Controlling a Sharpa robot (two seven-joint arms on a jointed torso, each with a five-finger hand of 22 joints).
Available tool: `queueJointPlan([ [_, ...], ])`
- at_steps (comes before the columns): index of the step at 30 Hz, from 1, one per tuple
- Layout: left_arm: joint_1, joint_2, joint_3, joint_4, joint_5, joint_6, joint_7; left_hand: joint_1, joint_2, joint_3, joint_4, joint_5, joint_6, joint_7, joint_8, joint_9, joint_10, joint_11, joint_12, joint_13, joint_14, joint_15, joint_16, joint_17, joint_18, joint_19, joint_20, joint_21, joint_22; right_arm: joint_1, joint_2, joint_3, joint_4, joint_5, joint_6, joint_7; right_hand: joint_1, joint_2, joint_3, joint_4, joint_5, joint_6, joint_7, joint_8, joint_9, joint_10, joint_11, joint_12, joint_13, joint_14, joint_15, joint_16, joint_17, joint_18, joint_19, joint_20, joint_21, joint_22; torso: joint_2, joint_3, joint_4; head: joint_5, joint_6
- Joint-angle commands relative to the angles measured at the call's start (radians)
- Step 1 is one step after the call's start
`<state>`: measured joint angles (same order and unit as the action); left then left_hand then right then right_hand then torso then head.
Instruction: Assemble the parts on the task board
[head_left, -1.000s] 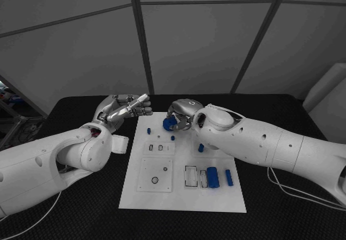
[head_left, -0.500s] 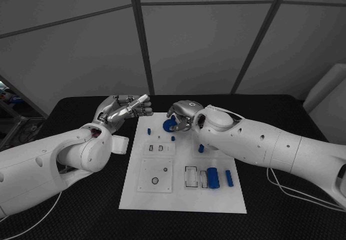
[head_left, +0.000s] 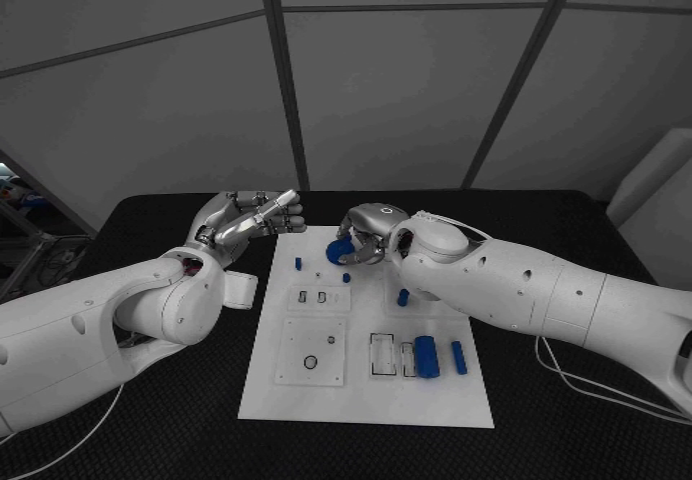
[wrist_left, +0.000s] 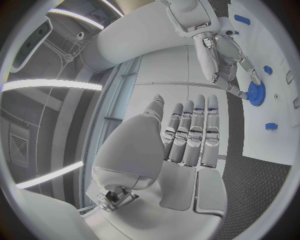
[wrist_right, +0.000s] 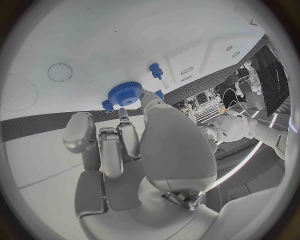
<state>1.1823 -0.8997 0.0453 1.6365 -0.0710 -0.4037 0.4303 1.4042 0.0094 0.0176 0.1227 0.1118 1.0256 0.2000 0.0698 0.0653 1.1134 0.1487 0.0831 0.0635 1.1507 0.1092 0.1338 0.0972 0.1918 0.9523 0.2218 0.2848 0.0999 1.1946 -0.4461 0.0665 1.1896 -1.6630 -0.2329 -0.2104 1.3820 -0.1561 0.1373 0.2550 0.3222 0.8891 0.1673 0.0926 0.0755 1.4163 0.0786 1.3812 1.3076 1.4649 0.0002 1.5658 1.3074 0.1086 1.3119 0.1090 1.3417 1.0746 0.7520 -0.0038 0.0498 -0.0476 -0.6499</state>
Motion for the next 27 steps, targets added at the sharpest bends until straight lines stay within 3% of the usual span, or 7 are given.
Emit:
queueJointPlan([
  [1, 0.002, 0.000, 0.001, 0.001, -0.002, 0.011, 0.004, 0.001, -0.001, 0.000, -0.003, -0.003, 0.001, 0.005, -0.007, -0.001, 0.001, 0.003, -0.003, 0.001, 0.004, -0.001, -0.005, 0.001, -0.008, 0.004, 0.000, -0.005, -0.001, 0.002, -0.007, 0.000, 0.009, 0.016, -0.007, 0.003, -0.015, 0.005, 0.001, 0.011, 0.019, 0.013, 0.000, 0.005, 0.001, 0.005, 0.003, 0.007, 0.051, 0.106, 0.008, 0.005, 0.263, -0.012, 0.001, 0.006, 0.001, 0.002, 0.000, 0.0002, -0.0006, 0.000, 0.000],
  [3, 0.002, -0.001, 0.001, 0.000, -0.002, 0.011, 0.004, 0.001, -0.001, 0.000, -0.003, -0.003, 0.001, 0.005, -0.007, -0.001, 0.001, 0.003, -0.003, 0.001, 0.004, -0.001, -0.005, 0.001, -0.008, 0.004, 0.000, -0.005, -0.001, 0.002, -0.027, 0.000, 0.027, 0.035, -0.077, 0.023, -0.021, 0.012, 0.004, 0.016, 0.046, 0.025, 0.000, 0.008, 0.001, 0.017, 0.002, 0.021, 0.067, 0.106, 0.007, 0.005, 0.263, -0.013, 0.005, 0.005, 0.005, 0.009, -0.001, 0.0011, -0.0012, 0.000, 0.000],
  [9, 0.002, -0.007, 0.001, -0.002, -0.002, 0.011, 0.004, 0.001, -0.001, 0.000, -0.003, -0.003, 0.001, 0.005, -0.007, -0.001, 0.001, 0.003, -0.003, 0.001, 0.004, -0.001, -0.005, 0.001, -0.008, 0.004, 0.000, -0.005, -0.001, 0.002, -0.128, 0.001, 0.114, 0.183, -0.251, 0.124, -0.005, 0.009, 0.012, -0.002, 0.048, 0.039, -0.003, 0.009, -0.001, 0.027, -0.001, 0.033, 0.080, 0.106, 0.005, 0.005, 0.263, -0.013, 0.004, 0.003, 0.005, 0.007, -0.001, 0.0023, -0.0076, -0.001, 0.006],
  [14, 0.002, -0.011, 0.001, -0.008, -0.002, 0.011, 0.004, 0.000, -0.001, 0.000, -0.004, -0.004, 0.001, 0.005, -0.007, -0.001, 0.001, 0.003, -0.004, 0.001, 0.005, -0.001, -0.006, 0.002, -0.008, 0.004, 0.000, -0.006, -0.001, 0.004, -0.246, 0.002, 0.181, 0.392, -0.211, 0.224, 0.019, 0.008, 0.018, -0.028, -0.003, 0.050, -0.005, 0.007, -0.003, 0.003, -0.003, 0.006, 0.050, 0.097, 0.003, -0.008, 0.228, -0.003, -0.027, 0.001, -0.023, -0.045, -0.003, 0.0062, -0.0206, -0.002, 0.014],
  [21, 0.001, -0.010, 0.000, -0.023, 0.004, 0.014, 0.005, 0.000, -0.001, 0.000, -0.004, -0.004, 0.001, 0.005, -0.007, -0.001, 0.001, 0.003, -0.004, 0.001, 0.005, -0.001, -0.006, 0.002, -0.008, 0.004, 0.000, -0.006, -0.001, 0.004, -0.379, 0.001, 0.216, 0.539, -0.142, 0.296, 0.048, 0.000, 0.005, -0.060, 0.016, 0.066, -0.009, 0.007, -0.005, -0.032, -0.007, -0.035, 0.007, 0.082, -0.001, -0.032, 0.172, 0.010, -0.069, -0.002, -0.065, -0.116, -0.003, 0.0143, -0.0355, -0.010, 0.022],
  [25, 0.001, -0.006, 0.000, -0.031, 0.006, 0.017, 0.005, 0.000, -0.001, 0.000, -0.004, -0.004, 0.001, 0.005, -0.007, -0.001, 0.001, 0.003, -0.004, 0.001, 0.005, -0.001, -0.006, 0.002, -0.008, 0.004, 0.000, -0.006, -0.001, 0.003, -0.423, 0.001, 0.209, 0.568, -0.132, 0.309, 0.062, -0.002, 0.001, -0.072, 0.018, 0.065, -0.009, 0.003, -0.006, -0.037, -0.007, -0.043, 0.000, 0.082, -0.002, -0.034, 0.170, 0.011, -0.075, -0.003, -0.074, -0.127, -0.003, 0.0182, -0.0407, -0.017, 0.025],
  [27, 0.001, -0.005, 0.000, -0.033, 0.007, 0.018, 0.005, 0.000, -0.001, 0.000, -0.004, -0.004, 0.001, 0.005, -0.007, -0.001, 0.001, 0.003, -0.004, 0.001, 0.005, -0.001, -0.006, 0.002, -0.008, 0.004, 0.000, -0.006, -0.001, 0.003, -0.436, 0.001, 0.203, 0.574, -0.130, 0.311, 0.066, -0.002, 0.000, -0.076, 0.018, 0.060, -0.008, -0.001, -0.007, -0.038, -0.007, -0.044, -0.002, 0.082, -0.002, -0.034, 0.170, 0.012, -0.076, -0.003, -0.075, -0.130, -0.003, 0.0183, -0.0388, -0.023, 0.027],
])
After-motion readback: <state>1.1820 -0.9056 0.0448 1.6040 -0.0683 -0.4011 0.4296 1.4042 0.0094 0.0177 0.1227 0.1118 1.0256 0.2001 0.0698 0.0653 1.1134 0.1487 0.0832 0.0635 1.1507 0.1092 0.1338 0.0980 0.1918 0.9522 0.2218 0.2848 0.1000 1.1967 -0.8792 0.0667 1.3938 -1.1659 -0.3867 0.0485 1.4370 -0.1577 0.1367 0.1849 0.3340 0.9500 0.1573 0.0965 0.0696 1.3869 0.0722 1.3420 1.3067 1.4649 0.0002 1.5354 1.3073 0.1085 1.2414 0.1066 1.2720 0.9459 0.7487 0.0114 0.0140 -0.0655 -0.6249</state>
